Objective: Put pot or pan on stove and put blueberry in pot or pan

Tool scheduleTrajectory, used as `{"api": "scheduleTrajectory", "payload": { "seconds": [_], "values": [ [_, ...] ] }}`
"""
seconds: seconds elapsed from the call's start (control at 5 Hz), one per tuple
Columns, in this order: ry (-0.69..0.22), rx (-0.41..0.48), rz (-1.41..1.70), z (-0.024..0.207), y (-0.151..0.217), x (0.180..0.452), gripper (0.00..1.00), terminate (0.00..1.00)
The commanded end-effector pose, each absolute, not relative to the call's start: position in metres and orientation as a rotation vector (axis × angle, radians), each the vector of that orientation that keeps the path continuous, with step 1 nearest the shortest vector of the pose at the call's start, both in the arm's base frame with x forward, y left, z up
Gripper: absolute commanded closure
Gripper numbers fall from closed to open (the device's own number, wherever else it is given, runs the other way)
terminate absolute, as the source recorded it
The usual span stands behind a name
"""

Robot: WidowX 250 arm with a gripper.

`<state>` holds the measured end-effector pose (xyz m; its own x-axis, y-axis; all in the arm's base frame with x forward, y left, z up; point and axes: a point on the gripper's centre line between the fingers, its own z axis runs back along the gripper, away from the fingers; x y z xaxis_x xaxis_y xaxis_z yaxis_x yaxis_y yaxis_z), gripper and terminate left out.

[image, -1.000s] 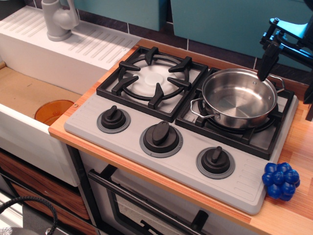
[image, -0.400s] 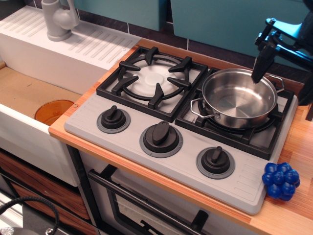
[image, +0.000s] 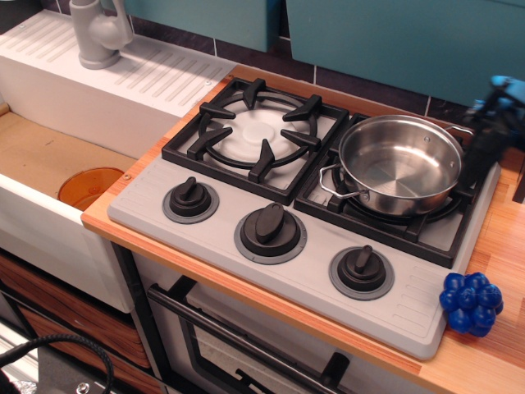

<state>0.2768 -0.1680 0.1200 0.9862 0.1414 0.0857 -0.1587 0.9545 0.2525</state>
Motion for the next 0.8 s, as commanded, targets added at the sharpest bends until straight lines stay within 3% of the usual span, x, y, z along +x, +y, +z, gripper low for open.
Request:
{"api": "scheduleTrajectory", "payload": {
  "seconds": [0.0, 0.6],
  "values": [
    [-0.219, 0.206, 0.19, 0.106, -0.173, 0.269, 0.0, 0.0],
    [-0.293, 0.212, 0.235, 0.069, -0.184, 0.261, 0.0, 0.0]
  ]
}}
